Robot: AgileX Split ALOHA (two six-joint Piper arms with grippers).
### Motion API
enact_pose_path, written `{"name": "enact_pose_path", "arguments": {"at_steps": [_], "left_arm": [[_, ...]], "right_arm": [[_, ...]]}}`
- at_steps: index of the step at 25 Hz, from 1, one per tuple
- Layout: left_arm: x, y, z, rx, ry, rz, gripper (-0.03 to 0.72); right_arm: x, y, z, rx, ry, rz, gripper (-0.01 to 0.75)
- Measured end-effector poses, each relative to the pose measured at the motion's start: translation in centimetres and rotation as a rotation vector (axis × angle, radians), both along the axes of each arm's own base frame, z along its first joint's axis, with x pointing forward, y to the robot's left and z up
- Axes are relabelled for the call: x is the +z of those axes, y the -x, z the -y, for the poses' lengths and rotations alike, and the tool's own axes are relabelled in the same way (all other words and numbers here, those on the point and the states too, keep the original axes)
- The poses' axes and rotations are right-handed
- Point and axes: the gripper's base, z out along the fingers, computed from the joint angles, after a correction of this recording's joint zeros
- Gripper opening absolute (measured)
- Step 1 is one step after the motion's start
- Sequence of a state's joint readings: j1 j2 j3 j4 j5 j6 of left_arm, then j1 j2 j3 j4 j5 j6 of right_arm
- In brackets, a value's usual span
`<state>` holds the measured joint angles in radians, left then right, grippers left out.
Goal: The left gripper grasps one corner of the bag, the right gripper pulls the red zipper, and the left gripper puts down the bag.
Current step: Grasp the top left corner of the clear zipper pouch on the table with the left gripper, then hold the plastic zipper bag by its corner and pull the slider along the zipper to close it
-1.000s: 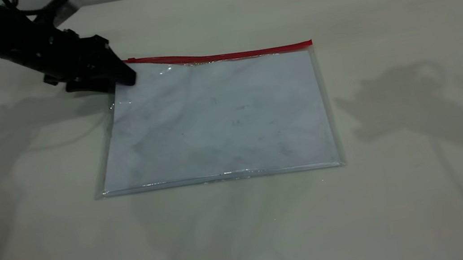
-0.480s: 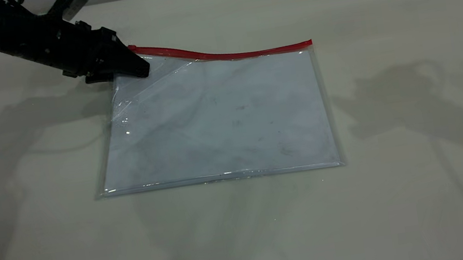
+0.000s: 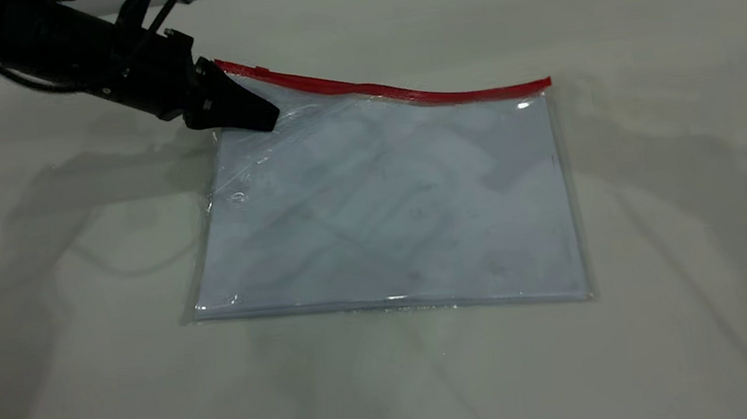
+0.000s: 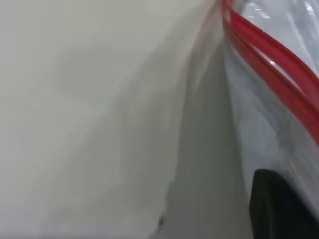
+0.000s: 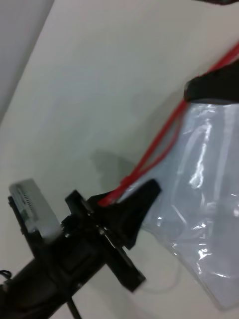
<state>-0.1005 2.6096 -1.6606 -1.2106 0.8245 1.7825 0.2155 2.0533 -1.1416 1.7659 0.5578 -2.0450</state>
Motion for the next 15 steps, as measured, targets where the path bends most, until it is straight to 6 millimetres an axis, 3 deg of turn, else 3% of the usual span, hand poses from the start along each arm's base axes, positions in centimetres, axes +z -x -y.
{"name": "enact_pose_path", "arguments": {"at_steps": [8,15], "left_arm": [[3.7,-0.4,0.4,-0.183,-0.018,0.232,0.051],[5.5,-0.5,0.1,-0.261,-0.064,0.316,0.051]], "right_arm": [[-2.1,-4.1,-4.0,0.114,-0.085,0.050,0.401],[-4.2,-4.9,-7.8,0.199,-0.147,0.026,0.422]]}}
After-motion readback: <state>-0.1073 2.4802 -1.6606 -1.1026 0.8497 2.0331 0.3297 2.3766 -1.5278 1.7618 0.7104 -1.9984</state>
